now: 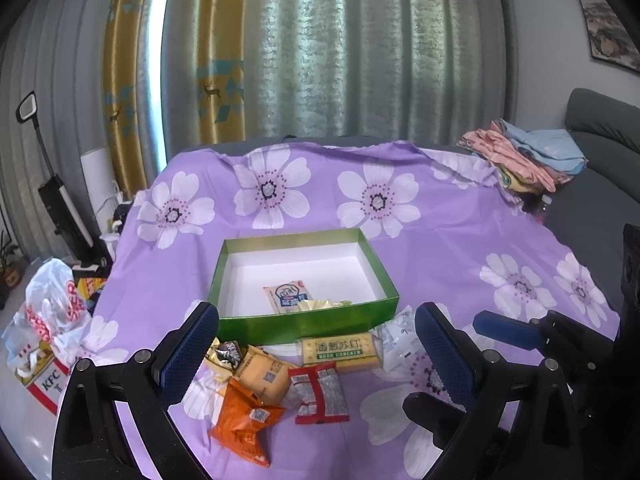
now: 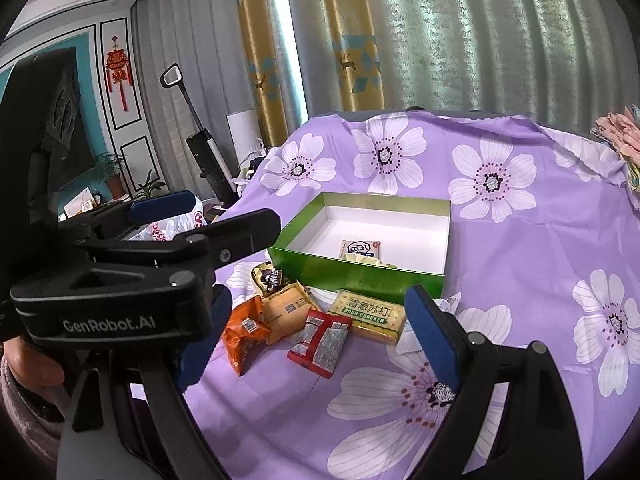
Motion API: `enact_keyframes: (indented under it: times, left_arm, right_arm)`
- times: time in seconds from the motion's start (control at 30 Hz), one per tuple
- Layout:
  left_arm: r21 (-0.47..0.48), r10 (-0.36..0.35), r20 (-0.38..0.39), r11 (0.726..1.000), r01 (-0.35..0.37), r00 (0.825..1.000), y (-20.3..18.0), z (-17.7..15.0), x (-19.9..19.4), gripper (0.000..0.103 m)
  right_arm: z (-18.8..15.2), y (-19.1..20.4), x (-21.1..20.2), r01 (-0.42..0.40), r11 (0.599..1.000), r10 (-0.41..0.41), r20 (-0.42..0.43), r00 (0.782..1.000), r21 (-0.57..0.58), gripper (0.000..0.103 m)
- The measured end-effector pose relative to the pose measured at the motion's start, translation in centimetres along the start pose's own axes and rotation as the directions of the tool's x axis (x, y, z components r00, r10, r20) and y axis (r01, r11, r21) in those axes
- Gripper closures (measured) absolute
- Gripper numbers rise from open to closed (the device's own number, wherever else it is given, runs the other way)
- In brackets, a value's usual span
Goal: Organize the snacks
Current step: 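Withdraw the right gripper and reach toward the orange snack bag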
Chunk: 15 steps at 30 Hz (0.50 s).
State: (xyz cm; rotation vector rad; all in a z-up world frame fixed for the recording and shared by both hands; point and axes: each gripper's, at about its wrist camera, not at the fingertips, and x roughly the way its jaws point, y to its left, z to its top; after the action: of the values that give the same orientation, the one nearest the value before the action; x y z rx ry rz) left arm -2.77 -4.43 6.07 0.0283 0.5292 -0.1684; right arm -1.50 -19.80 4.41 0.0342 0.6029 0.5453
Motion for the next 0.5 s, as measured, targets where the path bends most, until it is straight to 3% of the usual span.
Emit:
enact_keyframes:
  times: [0.5]
  left_arm:
    - [-0.04, -0.016, -0.051, 0.999, 0.014, 0.999, 1.1, -2.0, -1.3, 0.005]
  right_arm:
    - [-1.2, 1.3, -1.4, -0.006, 1.0, 0.006, -0.013, 1.0, -0.002, 0.014]
